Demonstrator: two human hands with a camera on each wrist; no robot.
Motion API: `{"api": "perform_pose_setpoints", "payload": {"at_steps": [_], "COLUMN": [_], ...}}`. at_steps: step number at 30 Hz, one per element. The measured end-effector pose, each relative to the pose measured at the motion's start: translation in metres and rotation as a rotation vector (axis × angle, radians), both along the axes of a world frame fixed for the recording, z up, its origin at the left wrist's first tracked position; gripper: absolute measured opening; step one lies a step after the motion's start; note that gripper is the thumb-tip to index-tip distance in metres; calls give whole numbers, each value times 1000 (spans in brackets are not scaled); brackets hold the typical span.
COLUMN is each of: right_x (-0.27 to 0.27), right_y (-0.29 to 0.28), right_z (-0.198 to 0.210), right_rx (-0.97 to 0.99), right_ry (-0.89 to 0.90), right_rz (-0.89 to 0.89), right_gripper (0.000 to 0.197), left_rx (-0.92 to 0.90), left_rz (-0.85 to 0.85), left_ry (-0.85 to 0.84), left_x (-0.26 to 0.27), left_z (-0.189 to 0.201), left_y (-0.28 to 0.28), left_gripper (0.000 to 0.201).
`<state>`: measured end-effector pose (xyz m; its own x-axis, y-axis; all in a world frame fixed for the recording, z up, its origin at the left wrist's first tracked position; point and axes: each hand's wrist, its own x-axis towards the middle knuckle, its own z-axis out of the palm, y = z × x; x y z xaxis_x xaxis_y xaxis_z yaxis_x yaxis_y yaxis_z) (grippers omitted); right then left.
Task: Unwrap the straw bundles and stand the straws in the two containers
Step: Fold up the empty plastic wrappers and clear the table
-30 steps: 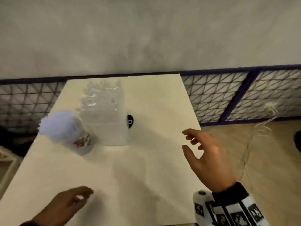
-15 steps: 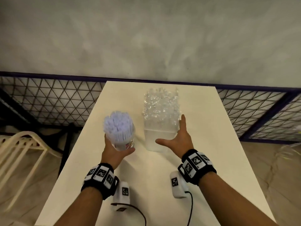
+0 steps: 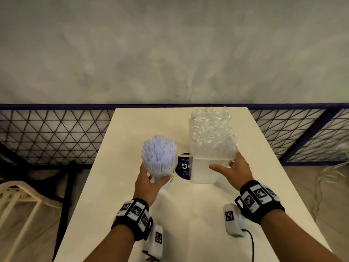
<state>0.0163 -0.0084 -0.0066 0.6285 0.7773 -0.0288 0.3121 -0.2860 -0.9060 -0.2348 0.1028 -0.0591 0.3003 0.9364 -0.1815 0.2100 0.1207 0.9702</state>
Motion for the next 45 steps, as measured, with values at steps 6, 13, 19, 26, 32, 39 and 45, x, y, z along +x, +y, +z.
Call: {"api": "perform_pose_setpoints", "payload": {"at_steps": [6, 13, 19, 26, 32, 39, 45], "right_x": [54, 104, 132, 143, 143, 146, 146], "right_y": [35, 88, 128, 143, 145, 147, 147], "right_z": [-2, -11, -10, -10, -9, -9, -7], "right_rx": [3, 0, -14, -7, -2, -8, -12], "right_ry": [18, 25, 5, 12, 15, 21, 25], "right_rz": [30, 47, 83, 91, 91, 109, 125], "right_gripper": [81, 85, 83, 83, 79, 80, 81], "left_rx": [36, 72, 89, 93, 95, 73, 72], "left_rz": [-24, -55, -55, -62, -57, -66, -72], "left_ry": [22, 86, 107, 136, 138, 153, 173], "left_x": [56, 114, 150, 167, 169, 170, 170], "left_z": [1, 11, 12, 10, 12, 13, 17], "left_y": [42, 98, 139, 159, 162, 163, 162], "left_gripper": [84, 82, 85, 89, 89, 89, 90]}}
